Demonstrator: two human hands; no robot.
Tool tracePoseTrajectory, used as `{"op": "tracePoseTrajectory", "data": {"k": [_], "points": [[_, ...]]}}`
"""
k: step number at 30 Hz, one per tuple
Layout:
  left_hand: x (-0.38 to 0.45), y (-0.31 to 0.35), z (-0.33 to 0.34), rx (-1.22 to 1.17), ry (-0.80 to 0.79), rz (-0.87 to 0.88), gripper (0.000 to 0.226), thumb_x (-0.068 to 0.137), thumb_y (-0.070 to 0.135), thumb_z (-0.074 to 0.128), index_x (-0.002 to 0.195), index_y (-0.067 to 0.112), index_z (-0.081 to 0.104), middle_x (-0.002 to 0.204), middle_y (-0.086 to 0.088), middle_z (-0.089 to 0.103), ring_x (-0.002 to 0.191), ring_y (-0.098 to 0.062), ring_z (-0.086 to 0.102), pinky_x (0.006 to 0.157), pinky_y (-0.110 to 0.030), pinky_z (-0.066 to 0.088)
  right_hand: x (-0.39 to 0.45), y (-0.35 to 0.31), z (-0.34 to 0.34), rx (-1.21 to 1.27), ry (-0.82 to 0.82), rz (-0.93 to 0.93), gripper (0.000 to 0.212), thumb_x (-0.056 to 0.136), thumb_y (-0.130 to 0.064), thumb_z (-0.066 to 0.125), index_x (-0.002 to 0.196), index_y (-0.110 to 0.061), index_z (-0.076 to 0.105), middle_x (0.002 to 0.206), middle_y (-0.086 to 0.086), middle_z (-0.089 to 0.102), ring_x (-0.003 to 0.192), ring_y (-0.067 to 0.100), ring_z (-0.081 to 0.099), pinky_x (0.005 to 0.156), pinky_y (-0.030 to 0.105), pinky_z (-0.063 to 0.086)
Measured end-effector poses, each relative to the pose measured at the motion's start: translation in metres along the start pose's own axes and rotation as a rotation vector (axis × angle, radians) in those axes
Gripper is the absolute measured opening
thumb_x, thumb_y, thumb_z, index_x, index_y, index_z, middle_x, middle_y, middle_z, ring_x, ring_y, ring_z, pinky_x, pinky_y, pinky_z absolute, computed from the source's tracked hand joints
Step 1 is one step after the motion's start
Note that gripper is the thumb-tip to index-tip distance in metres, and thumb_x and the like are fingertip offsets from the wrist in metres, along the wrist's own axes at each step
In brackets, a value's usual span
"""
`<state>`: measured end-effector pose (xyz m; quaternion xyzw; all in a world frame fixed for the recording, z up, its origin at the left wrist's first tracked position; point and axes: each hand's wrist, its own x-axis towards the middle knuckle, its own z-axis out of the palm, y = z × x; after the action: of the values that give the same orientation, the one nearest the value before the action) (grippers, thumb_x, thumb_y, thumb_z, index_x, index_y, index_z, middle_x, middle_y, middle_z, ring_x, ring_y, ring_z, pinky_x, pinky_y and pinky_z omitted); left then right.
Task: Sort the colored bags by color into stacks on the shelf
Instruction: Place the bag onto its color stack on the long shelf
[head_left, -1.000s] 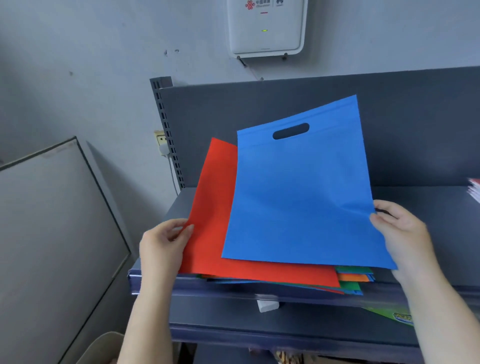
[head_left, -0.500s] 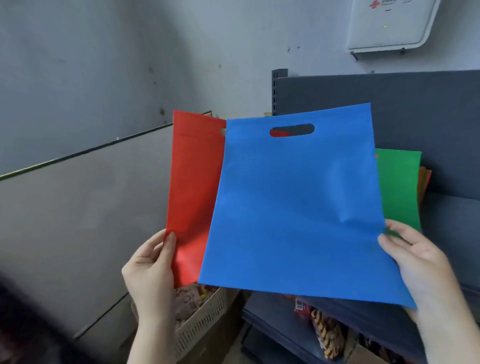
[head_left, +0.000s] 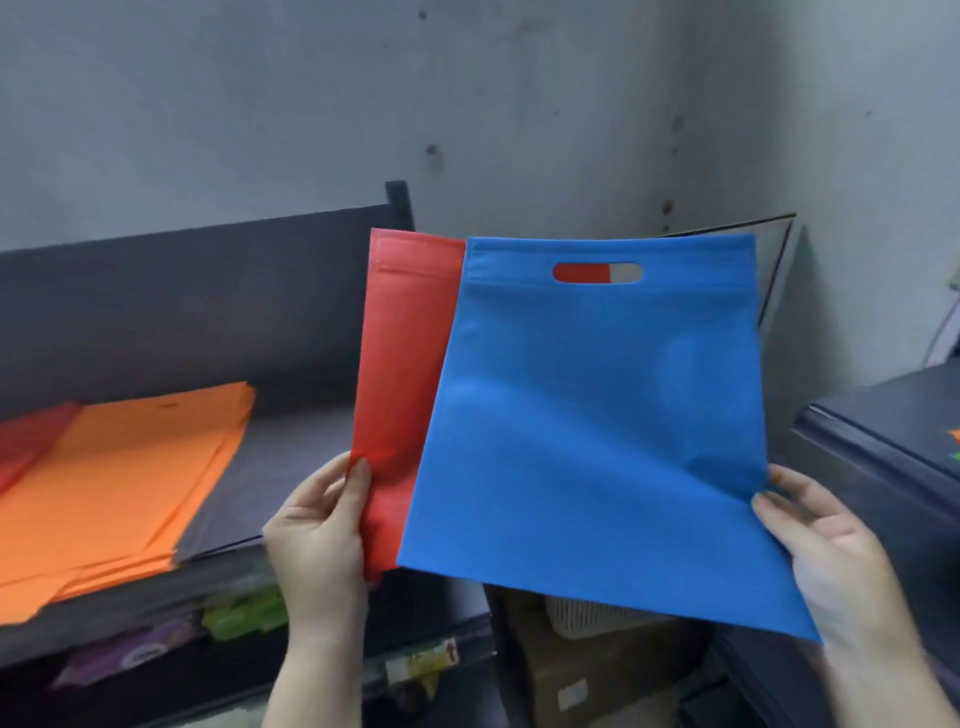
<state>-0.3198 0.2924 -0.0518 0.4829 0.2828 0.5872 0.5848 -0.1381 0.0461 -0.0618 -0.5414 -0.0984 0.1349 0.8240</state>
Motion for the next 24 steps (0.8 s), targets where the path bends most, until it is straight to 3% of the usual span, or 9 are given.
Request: {"op": "tracePoseTrajectory", "data": {"k": [4, 7, 12, 15, 19, 22, 24], "points": [[0.031, 0.024, -0.074, 0.015, 0.109, 0.019, 0.004, 0.078, 0.016, 0.070, 0.078, 0.019, 0.073, 0.067, 0.003, 0.072, 0.055, -0.007, 0.061, 0.054, -0.018, 0.052, -0.017, 0.025, 0.072, 0.007, -0.128, 0.050, 0.029, 0.094, 0.004, 0.045, 0.089, -0.017, 0.064, 0.071, -0.005, 0.073, 0.059, 0.006, 0.069, 0.050, 0.017, 0.054], [0.055, 0.043, -0.131, 0.042, 0.184, 0.021, 0.006, 0.072, 0.025, 0.072, 0.077, 0.024, 0.075, 0.070, 0.003, 0.073, 0.056, -0.009, 0.062, 0.059, -0.031, 0.055, -0.038, 0.041, 0.129, 0.010, -0.199, 0.072, 0.028, 0.094, 0.004, 0.046, 0.090, -0.017, 0.064, 0.071, -0.005, 0.073, 0.059, 0.007, 0.069, 0.049, 0.017, 0.053], [0.095, 0.082, -0.221, 0.100, 0.261, 0.109, 0.007, 0.072, 0.026, 0.073, 0.076, 0.031, 0.076, 0.073, 0.003, 0.074, 0.064, -0.010, 0.067, 0.061, -0.021, 0.056, -0.082, 0.070, 0.221, 0.040, -0.301, 0.102, 0.029, 0.093, -0.002, 0.051, 0.083, -0.022, 0.071, 0.079, 0.003, 0.075, 0.065, 0.017, 0.071, 0.052, 0.026, 0.057], [0.117, 0.100, -0.277, 0.114, 0.309, 0.139, 0.007, 0.070, 0.028, 0.074, 0.077, 0.027, 0.075, 0.075, 0.003, 0.074, 0.067, -0.011, 0.068, 0.066, -0.021, 0.057, -0.107, 0.089, 0.272, 0.060, -0.350, 0.101, 0.027, 0.093, -0.001, 0.050, 0.089, -0.018, 0.070, 0.077, 0.001, 0.075, 0.062, 0.015, 0.071, 0.050, 0.025, 0.055], [0.146, 0.118, -0.345, 0.135, 0.356, 0.160, 0.025, 0.064, 0.036, 0.075, 0.085, 0.022, 0.075, 0.074, 0.003, 0.074, 0.065, -0.009, 0.068, 0.064, -0.022, 0.057, -0.138, 0.114, 0.333, 0.062, -0.415, 0.096, 0.031, 0.093, 0.000, 0.050, 0.083, -0.021, 0.070, 0.078, 0.002, 0.075, 0.061, 0.015, 0.071, 0.049, 0.024, 0.055], [0.172, 0.127, -0.386, 0.188, 0.364, 0.173, 0.014, 0.068, 0.033, 0.075, 0.080, 0.025, 0.075, 0.072, 0.003, 0.073, 0.064, -0.013, 0.064, 0.067, -0.029, 0.054, -0.153, 0.128, 0.372, 0.073, -0.442, 0.094, 0.028, 0.093, -0.002, 0.051, 0.087, -0.022, 0.069, 0.081, 0.002, 0.075, 0.063, 0.015, 0.071, 0.050, 0.024, 0.055], [0.190, 0.131, -0.406, 0.217, 0.356, 0.180, 0.003, 0.076, 0.024, 0.075, 0.076, 0.026, 0.074, 0.070, 0.003, 0.073, 0.061, -0.011, 0.064, 0.062, -0.026, 0.053, -0.159, 0.135, 0.397, 0.074, -0.460, 0.099, 0.026, 0.094, -0.002, 0.051, 0.090, -0.021, 0.067, 0.079, 0.000, 0.075, 0.064, 0.014, 0.071, 0.050, 0.024, 0.055]]}}
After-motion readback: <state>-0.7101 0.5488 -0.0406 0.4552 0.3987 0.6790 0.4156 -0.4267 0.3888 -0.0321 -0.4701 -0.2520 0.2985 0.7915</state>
